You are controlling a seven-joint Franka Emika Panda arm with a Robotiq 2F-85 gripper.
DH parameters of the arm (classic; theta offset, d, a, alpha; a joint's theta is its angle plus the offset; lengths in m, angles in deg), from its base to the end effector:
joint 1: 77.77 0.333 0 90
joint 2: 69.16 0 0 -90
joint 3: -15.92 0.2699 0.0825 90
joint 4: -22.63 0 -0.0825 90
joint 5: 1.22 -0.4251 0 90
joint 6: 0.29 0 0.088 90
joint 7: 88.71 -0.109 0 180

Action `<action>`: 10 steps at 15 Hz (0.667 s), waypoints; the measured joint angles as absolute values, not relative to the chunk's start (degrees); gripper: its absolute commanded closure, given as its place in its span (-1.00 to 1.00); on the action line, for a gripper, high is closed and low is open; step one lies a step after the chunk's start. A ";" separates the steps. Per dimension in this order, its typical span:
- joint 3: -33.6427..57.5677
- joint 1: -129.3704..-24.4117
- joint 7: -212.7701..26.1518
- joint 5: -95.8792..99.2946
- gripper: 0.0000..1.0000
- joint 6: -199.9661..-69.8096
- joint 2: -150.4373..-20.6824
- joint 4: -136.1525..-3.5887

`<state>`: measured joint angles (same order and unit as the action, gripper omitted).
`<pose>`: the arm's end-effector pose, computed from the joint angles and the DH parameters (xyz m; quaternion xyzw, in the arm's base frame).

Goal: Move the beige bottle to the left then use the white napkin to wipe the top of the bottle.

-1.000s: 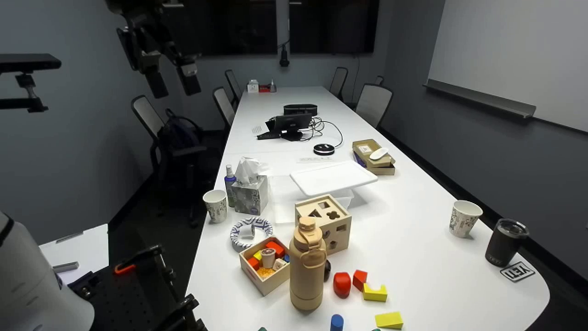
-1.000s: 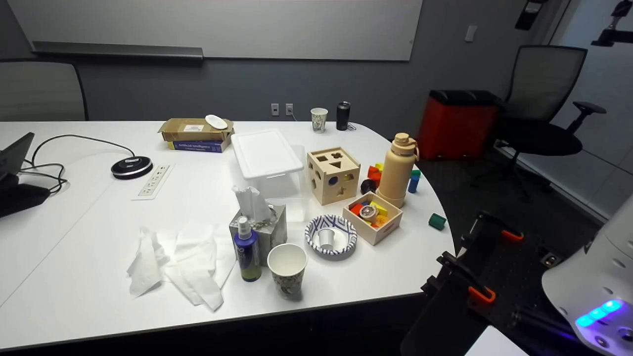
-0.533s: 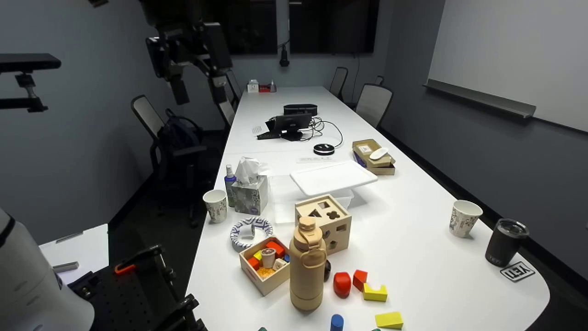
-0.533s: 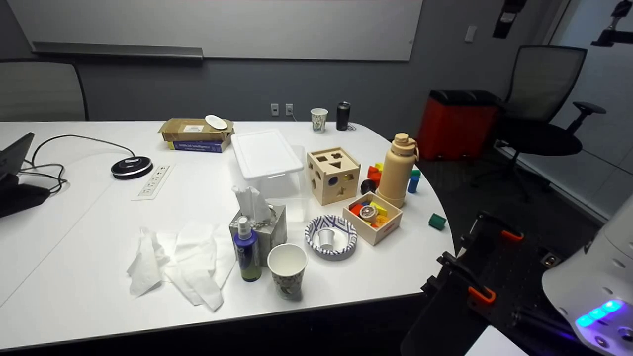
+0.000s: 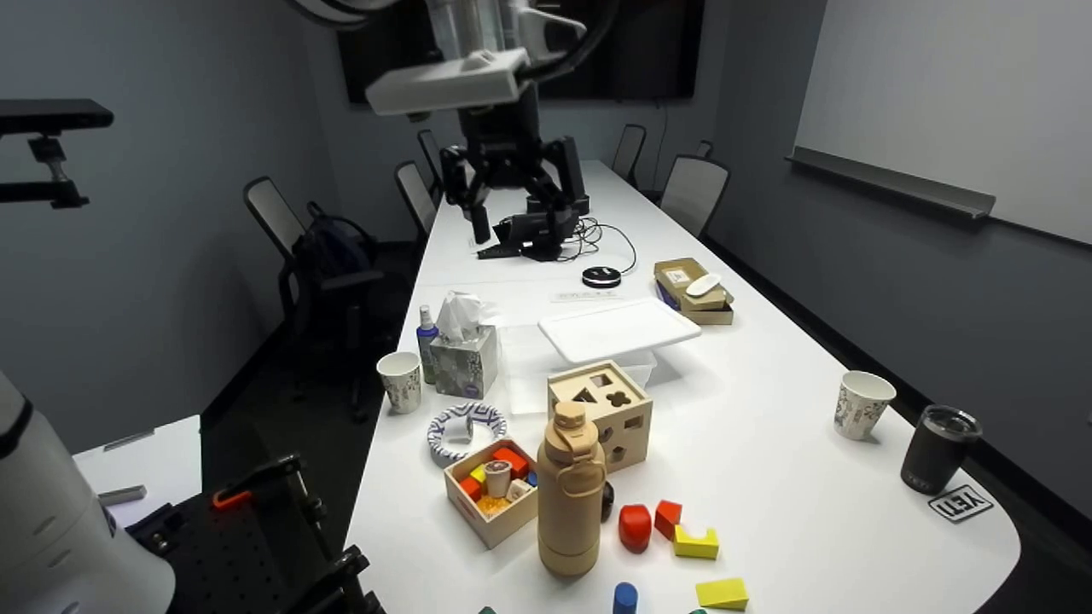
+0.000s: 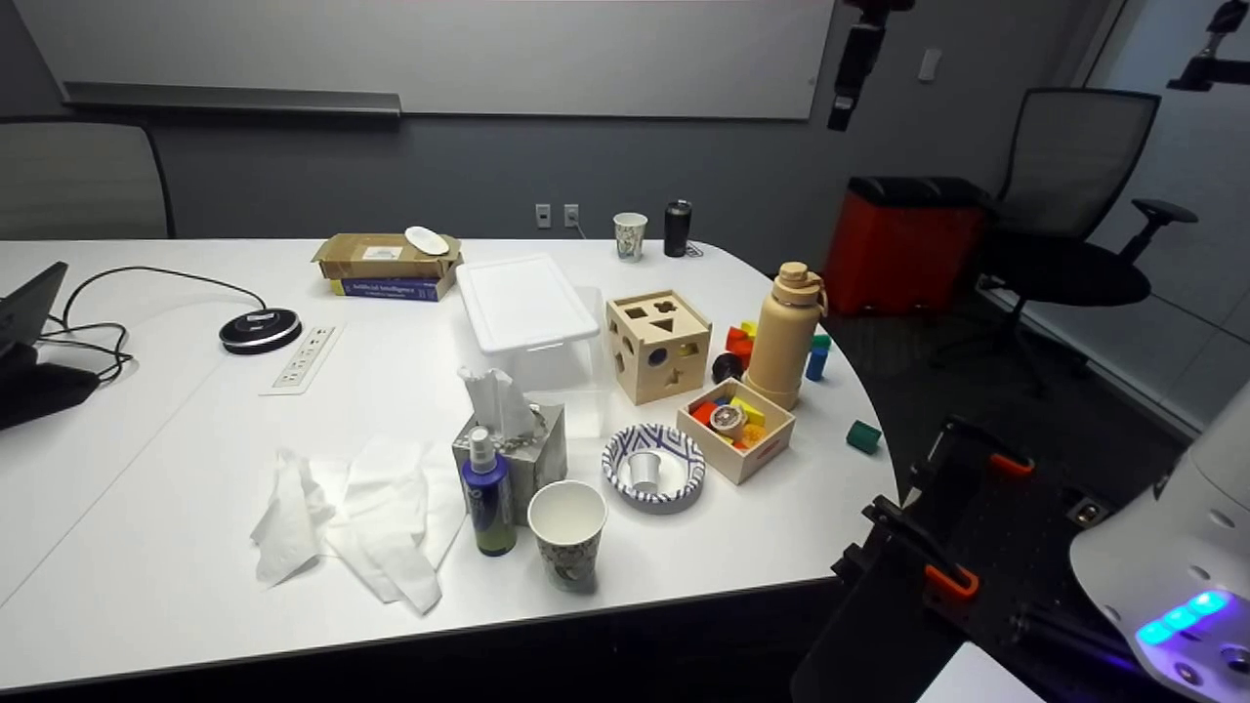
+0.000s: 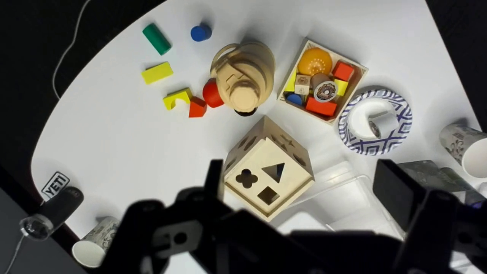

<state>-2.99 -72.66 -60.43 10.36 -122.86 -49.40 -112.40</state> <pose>0.4926 -0.1285 0.4017 0.9813 0.1806 0.0421 0.0513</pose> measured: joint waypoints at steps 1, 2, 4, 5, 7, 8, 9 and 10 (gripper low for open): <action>-3.90 -72.04 -59.52 9.49 -1.00 -123.72 -53.17 -110.85; -4.62 -71.61 -58.47 8.24 -1.00 -124.20 -57.09 -109.20; -3.56 -73.12 -56.22 4.92 -1.00 -124.36 -64.33 -106.03; -2.53 -74.50 -55.57 3.79 -1.00 -124.37 -67.56 -104.67; -0.36 -77.49 -55.16 2.95 -0.96 -124.37 -73.04 -102.56; 0.62 -78.96 -55.16 2.95 -0.90 -124.39 -75.31 -101.73; 1.47 -80.40 -55.16 2.95 -0.98 -124.40 -77.36 -100.93; 2.19 -81.75 -55.16 2.95 -0.99 -124.41 -79.09 -100.20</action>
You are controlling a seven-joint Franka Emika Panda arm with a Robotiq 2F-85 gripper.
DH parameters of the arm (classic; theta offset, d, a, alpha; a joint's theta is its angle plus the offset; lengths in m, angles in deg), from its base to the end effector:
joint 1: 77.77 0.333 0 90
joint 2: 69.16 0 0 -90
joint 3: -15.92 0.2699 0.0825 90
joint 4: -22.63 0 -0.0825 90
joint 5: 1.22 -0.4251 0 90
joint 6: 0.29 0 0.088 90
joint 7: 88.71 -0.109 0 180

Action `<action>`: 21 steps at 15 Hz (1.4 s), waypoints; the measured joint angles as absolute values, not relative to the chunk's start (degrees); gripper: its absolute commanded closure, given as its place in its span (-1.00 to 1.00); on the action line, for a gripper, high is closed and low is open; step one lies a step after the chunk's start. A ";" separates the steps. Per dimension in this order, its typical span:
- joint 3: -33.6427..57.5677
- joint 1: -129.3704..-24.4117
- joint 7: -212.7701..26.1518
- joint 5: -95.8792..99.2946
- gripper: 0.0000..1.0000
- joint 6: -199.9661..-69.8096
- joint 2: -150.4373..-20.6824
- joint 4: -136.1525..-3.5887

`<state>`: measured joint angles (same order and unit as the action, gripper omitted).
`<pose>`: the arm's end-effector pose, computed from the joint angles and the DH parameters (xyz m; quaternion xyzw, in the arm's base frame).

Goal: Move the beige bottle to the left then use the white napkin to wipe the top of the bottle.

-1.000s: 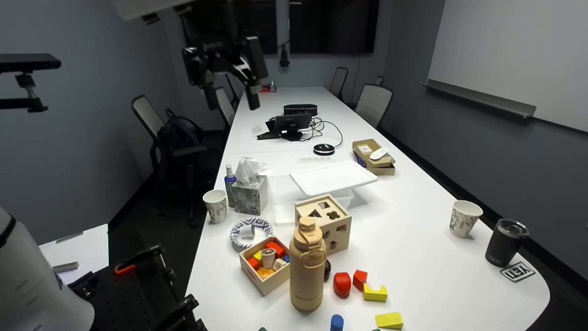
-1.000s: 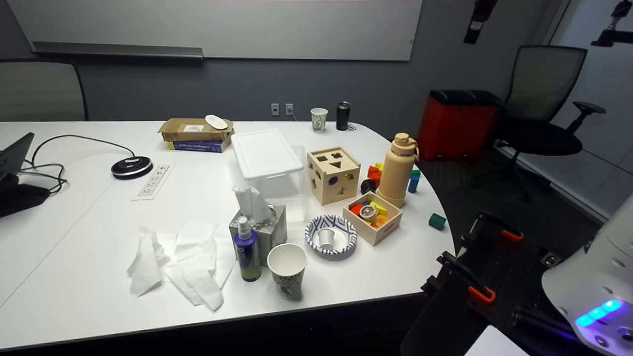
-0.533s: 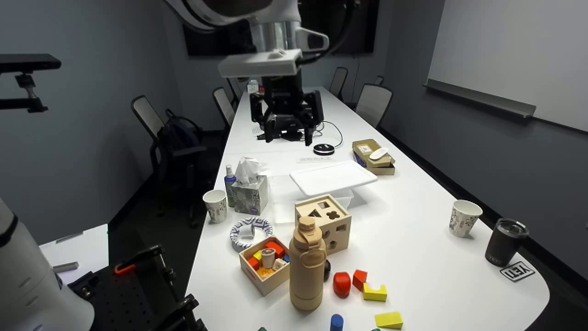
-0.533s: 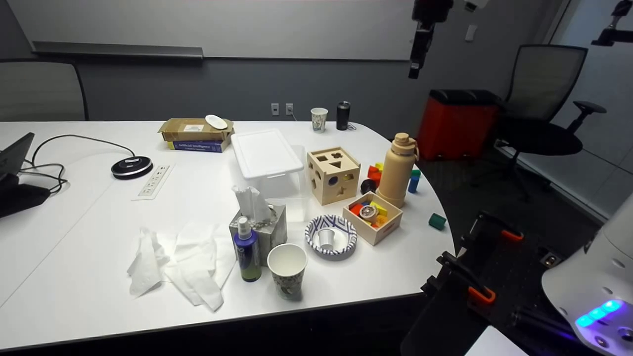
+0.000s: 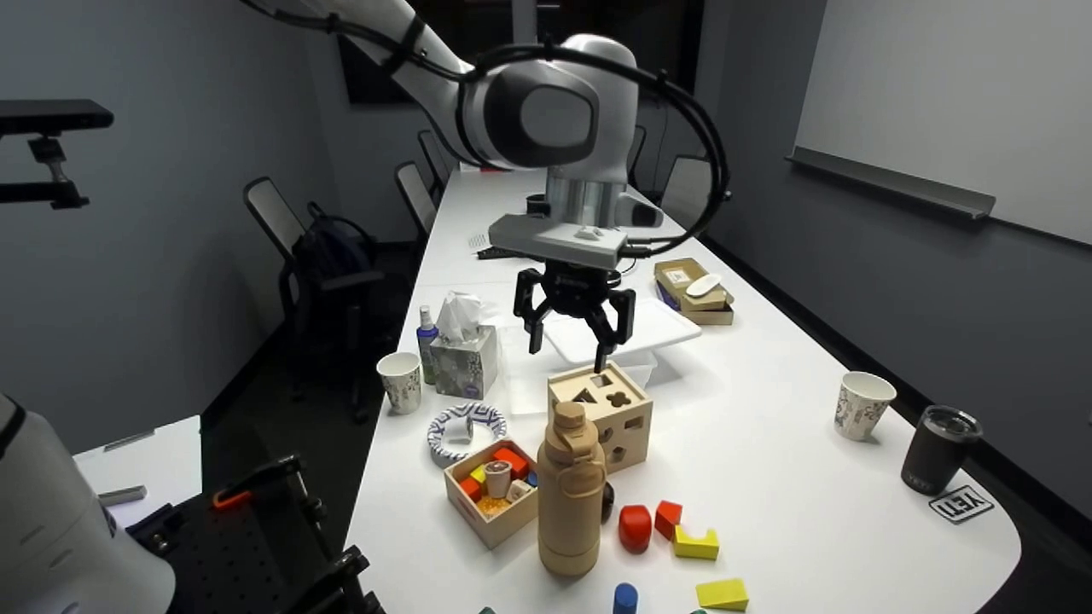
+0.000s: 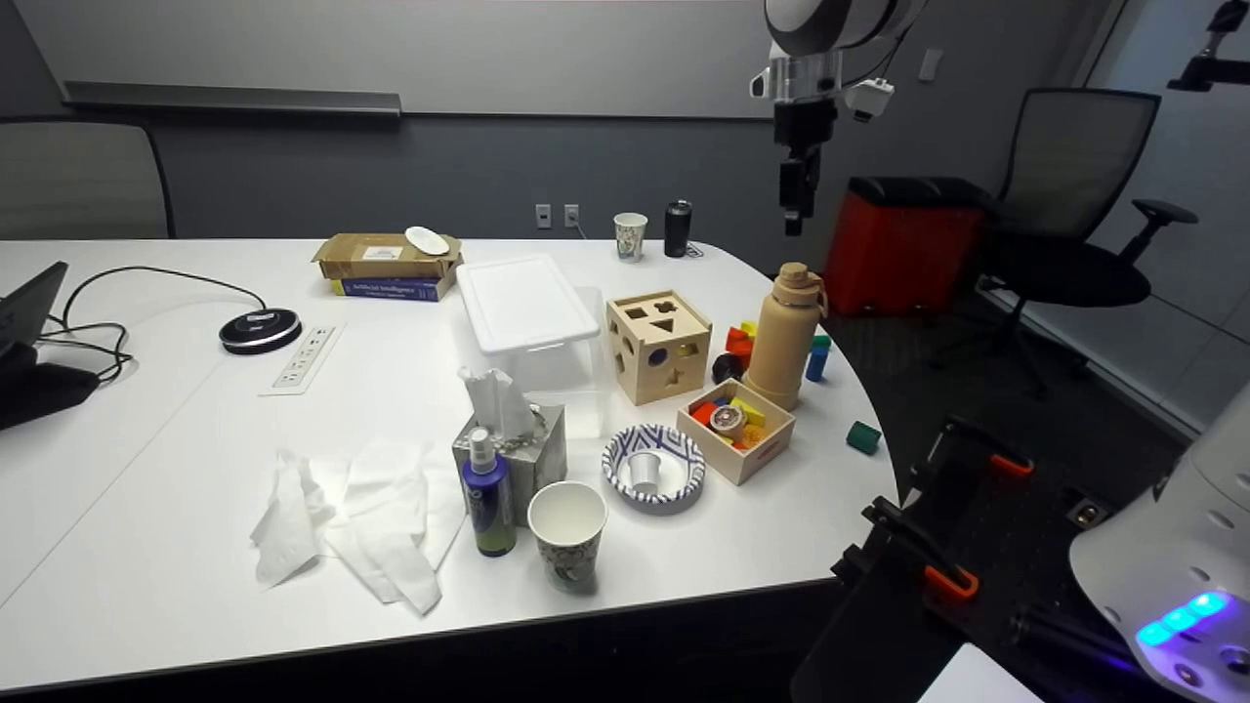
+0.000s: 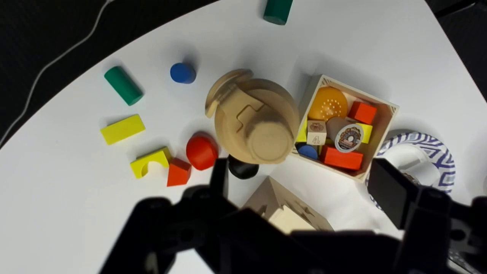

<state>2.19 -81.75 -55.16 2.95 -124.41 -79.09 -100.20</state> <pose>0.5388 -0.1772 0.2386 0.9832 0.1598 -0.0872 0.0126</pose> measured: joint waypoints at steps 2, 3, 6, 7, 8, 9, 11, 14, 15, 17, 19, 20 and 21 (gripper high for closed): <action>3.41 -84.03 -55.16 2.98 -1.00 -124.42 -81.65 -99.17; 3.86 -84.89 -55.16 3.03 -1.00 -124.42 -82.51 -98.99; 5.05 -86.65 -55.17 3.19 -1.00 -124.49 -84.14 -98.99; 5.41 -86.97 -55.18 3.23 -1.00 -124.84 -84.53 -99.06; 5.74 -87.18 -55.26 3.28 -1.00 -125.52 -84.91 -99.23; 5.98 -87.26 -55.31 3.32 -1.00 -126.27 -85.28 -99.44; 6.43 -87.32 -55.36 3.43 -0.59 -127.60 -86.14 -99.55; 6.81 -87.32 -55.47 4.68 -0.17 -128.78 -87.30 -99.57; 6.92 -87.32 -55.52 5.16 0.01 -128.98 -87.57 -99.57; 7.14 -87.32 -55.54 5.69 0.29 -129.14 -87.93 -99.57; 7.30 -87.32 -55.56 6.30 0.58 -129.29 -87.98 -99.57; 7.36 -87.32 -55.58 6.52 0.58 -129.37 -87.95 -99.55; 7.43 -87.32 -55.58 6.70 0.58 -129.43 -87.94 -99.55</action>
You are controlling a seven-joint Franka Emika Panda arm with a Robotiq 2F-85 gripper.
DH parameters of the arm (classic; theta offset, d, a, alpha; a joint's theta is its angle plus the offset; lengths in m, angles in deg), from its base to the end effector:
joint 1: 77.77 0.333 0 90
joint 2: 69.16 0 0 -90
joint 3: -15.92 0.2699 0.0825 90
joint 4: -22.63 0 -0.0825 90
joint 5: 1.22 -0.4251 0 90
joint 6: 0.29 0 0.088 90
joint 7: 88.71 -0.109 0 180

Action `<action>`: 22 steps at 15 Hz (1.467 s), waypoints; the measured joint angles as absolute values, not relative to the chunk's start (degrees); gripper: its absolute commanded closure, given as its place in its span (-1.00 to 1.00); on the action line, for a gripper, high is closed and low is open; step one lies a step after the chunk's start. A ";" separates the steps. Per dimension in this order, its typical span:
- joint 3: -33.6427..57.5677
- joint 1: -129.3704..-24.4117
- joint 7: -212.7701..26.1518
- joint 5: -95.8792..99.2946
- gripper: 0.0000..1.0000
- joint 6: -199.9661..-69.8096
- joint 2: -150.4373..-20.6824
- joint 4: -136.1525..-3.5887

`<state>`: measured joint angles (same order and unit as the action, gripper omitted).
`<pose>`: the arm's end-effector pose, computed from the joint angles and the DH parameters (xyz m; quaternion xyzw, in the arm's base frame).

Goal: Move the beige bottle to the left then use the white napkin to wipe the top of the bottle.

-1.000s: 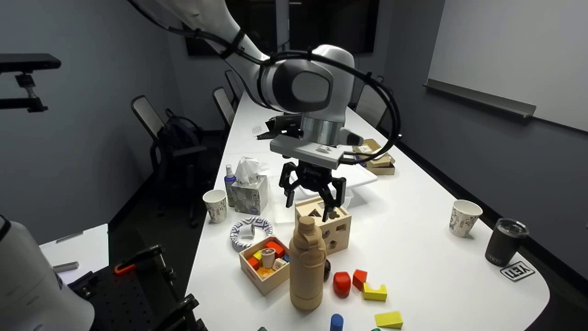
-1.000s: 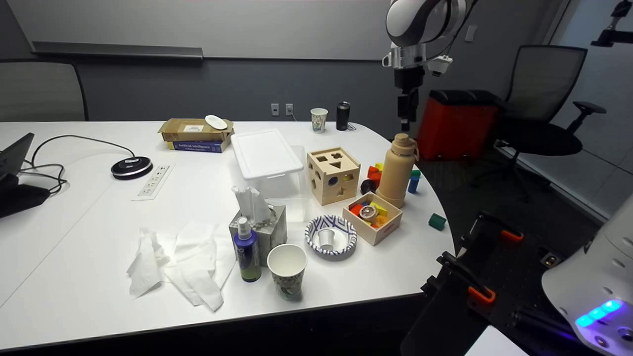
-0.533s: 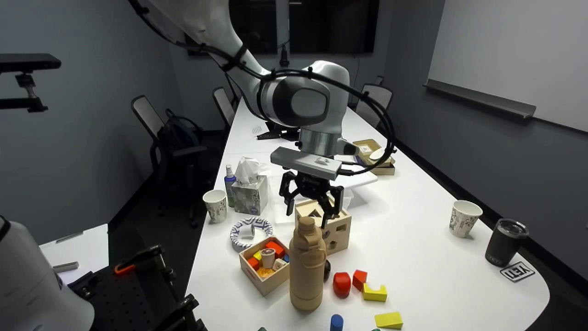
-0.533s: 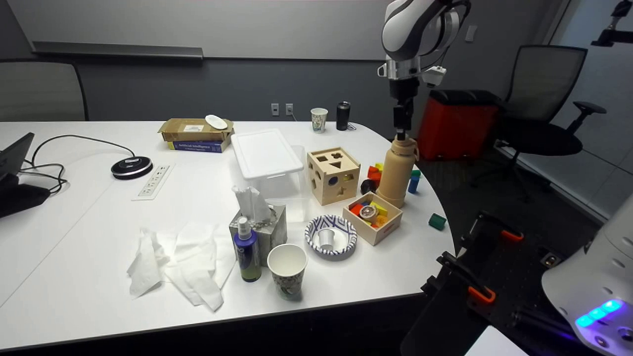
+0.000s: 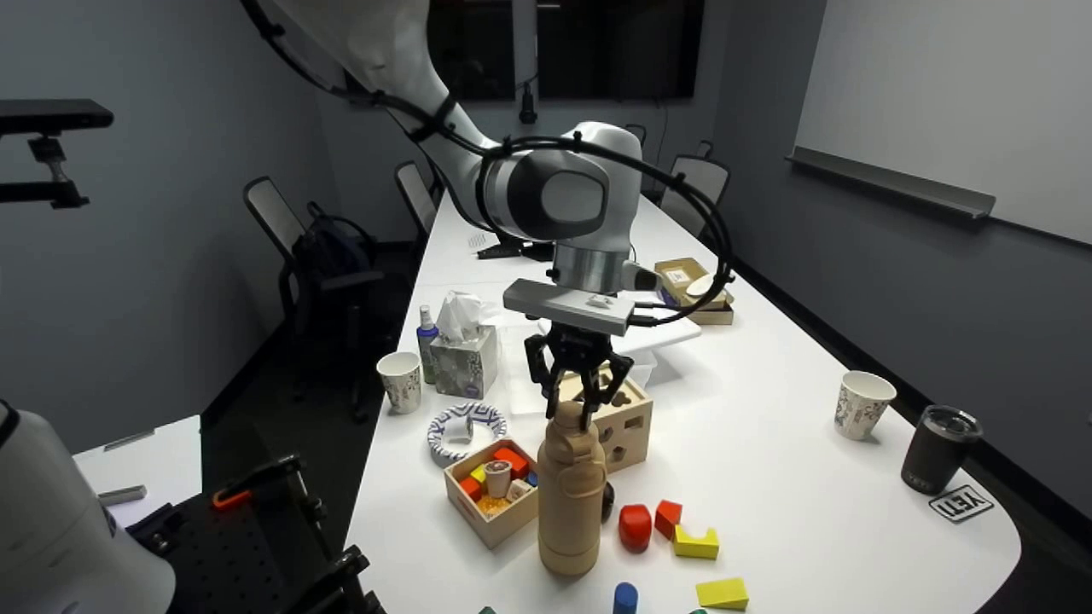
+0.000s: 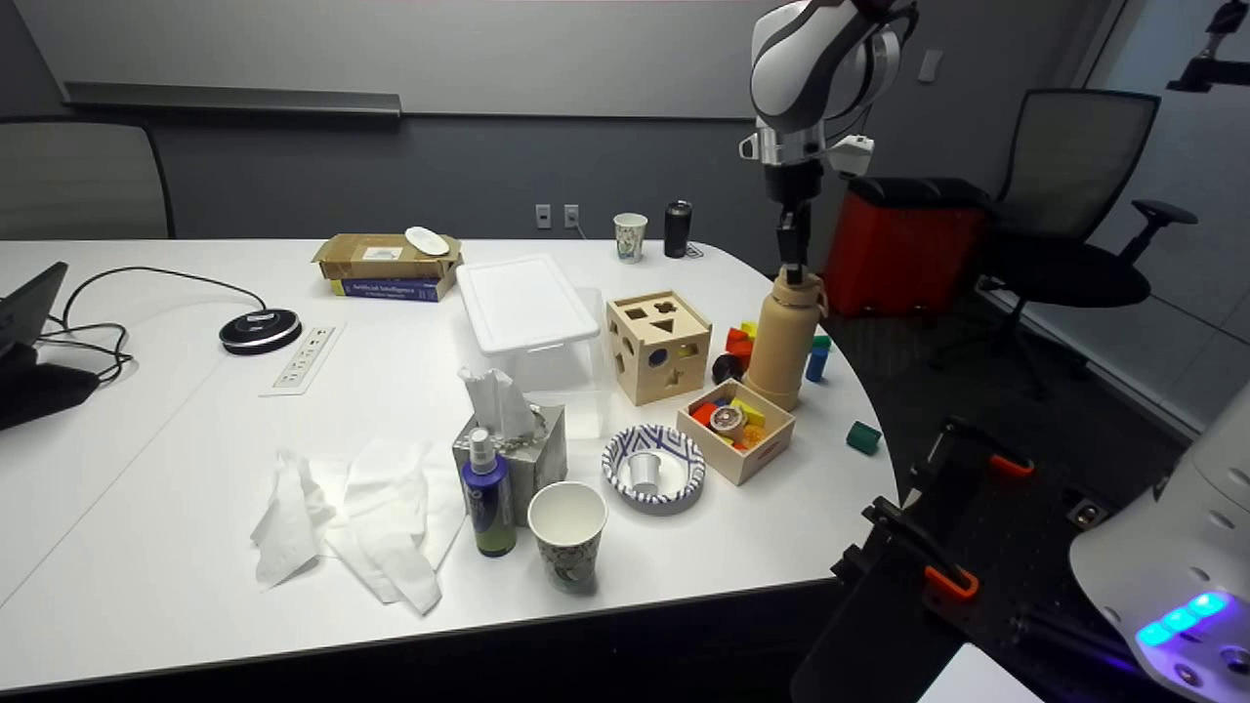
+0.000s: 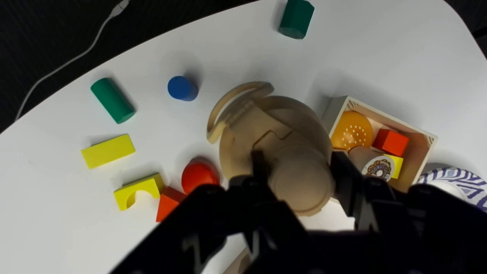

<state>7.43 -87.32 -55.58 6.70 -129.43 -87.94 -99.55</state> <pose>0.5315 -0.1813 0.1615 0.9757 0.1799 -0.1234 0.0217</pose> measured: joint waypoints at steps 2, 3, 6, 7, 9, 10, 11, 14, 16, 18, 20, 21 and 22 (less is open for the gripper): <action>7.54 -87.32 -55.59 7.19 0.58 -129.50 -87.94 -99.56; 7.59 -87.32 -55.80 7.56 0.58 -129.54 -87.93 -99.57; 7.64 -87.26 -58.69 9.11 0.58 -129.68 -87.86 -99.66; 7.64 -87.23 -60.26 9.46 0.58 -129.90 -87.81 -99.77; 7.64 -87.14 -63.99 10.01 0.58 -130.77 -87.58 -100.25; 7.64 -87.04 -66.01 10.08 0.58 -131.27 -87.46 -100.55; 7.64 -86.92 -68.05 10.10 0.58 -131.94 -87.28 -100.94; 7.63 -86.75 -73.86 10.18 0.58 -133.64 -86.68 -102.08; 7.56 -86.74 -77.33 10.18 0.58 -134.45 -86.28 -102.75; 7.45 -86.70 -80.66 10.18 0.58 -135.11 -86.02 -103.26; 7.13 -86.39 -84.50 10.18 0.58 -135.60 -85.93 -103.53; 6.98 -86.22 -86.48 10.18 0.58 -135.87 -85.85 -103.71; 6.91 -86.16 -88.48 10.18 0.58 -136.08 -85.74 -103.90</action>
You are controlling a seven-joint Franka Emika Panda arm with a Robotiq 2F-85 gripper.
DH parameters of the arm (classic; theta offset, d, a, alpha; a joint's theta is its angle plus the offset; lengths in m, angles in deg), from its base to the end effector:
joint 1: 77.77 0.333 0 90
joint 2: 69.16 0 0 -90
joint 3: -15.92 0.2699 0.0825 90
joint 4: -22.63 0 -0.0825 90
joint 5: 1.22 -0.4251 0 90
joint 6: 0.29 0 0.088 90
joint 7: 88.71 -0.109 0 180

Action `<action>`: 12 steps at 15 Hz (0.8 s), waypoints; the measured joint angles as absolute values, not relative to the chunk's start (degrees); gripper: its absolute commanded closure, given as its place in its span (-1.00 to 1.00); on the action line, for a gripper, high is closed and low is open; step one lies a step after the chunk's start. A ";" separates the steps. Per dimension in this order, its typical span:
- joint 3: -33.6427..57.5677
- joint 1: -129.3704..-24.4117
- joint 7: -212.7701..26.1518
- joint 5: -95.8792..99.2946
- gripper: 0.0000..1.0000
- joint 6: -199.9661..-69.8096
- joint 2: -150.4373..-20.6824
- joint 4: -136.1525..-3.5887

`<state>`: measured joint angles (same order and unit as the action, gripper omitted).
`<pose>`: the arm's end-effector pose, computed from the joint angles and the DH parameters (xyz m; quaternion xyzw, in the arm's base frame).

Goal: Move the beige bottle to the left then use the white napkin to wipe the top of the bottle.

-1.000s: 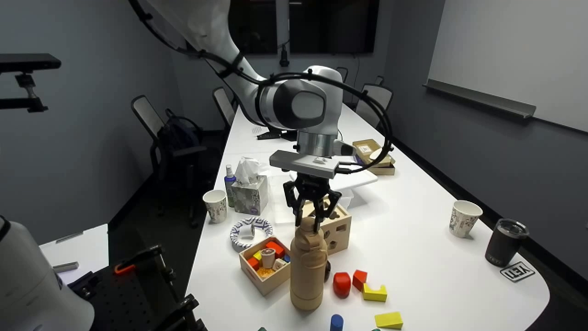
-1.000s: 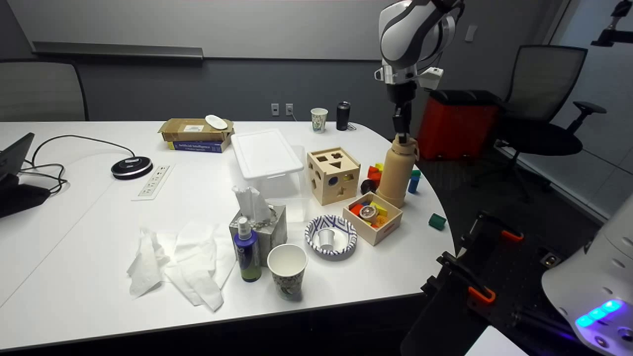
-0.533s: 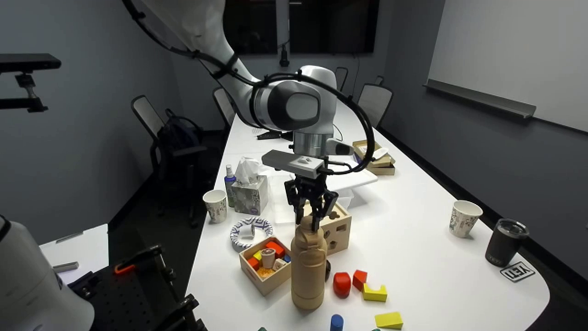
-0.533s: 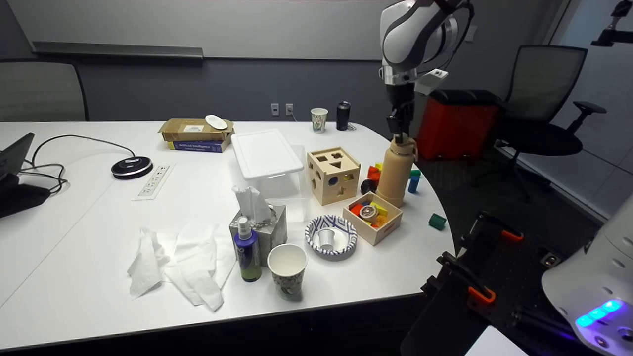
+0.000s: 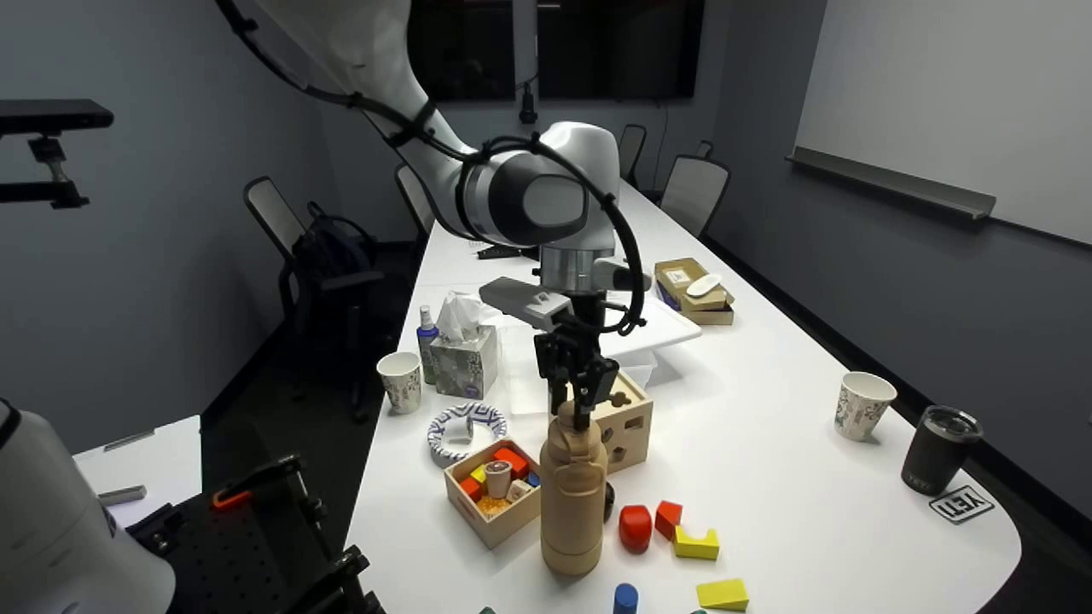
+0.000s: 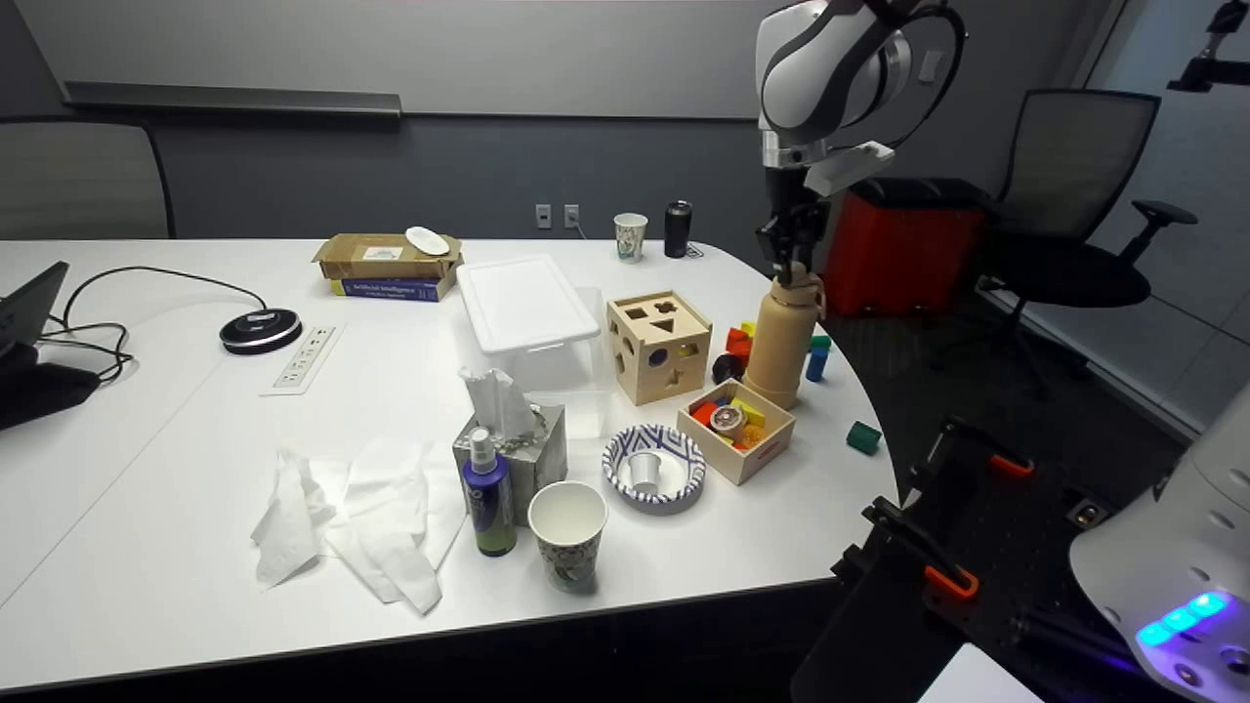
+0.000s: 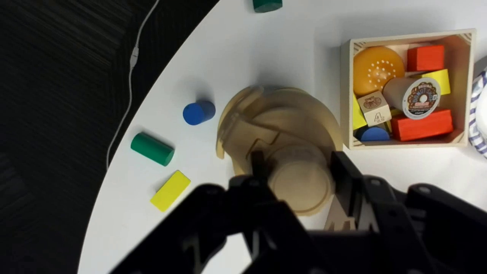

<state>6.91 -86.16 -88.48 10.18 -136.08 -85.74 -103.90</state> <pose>0.5242 -0.1713 0.1606 0.9916 -0.0717 -0.0758 0.0764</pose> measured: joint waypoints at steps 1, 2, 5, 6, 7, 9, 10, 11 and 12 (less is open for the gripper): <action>6.84 -86.12 -90.63 10.18 0.58 -136.32 -85.63 -104.11; 6.74 -86.04 -92.85 10.17 0.58 -136.57 -85.52 -104.31; 6.03 -85.32 -99.25 10.16 0.58 -137.11 -85.35 -104.71; 5.80 -85.07 -101.20 10.15 0.58 -137.13 -85.35 -104.74; 5.49 -84.71 -103.41 10.16 0.58 -137.17 -85.36 -104.76; 4.99 -84.20 -108.55 10.15 0.58 -137.25 -85.34 -104.75; 4.58 -83.73 -111.15 10.16 0.58 -137.34 -85.28 -104.72; 4.14 -83.26 -113.63 10.18 0.58 -137.37 -85.30 -104.74; 3.82 -82.85 -116.07 10.20 0.58 -137.38 -85.32 -104.76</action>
<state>3.82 -82.85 -116.07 10.20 -137.38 -85.32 -104.76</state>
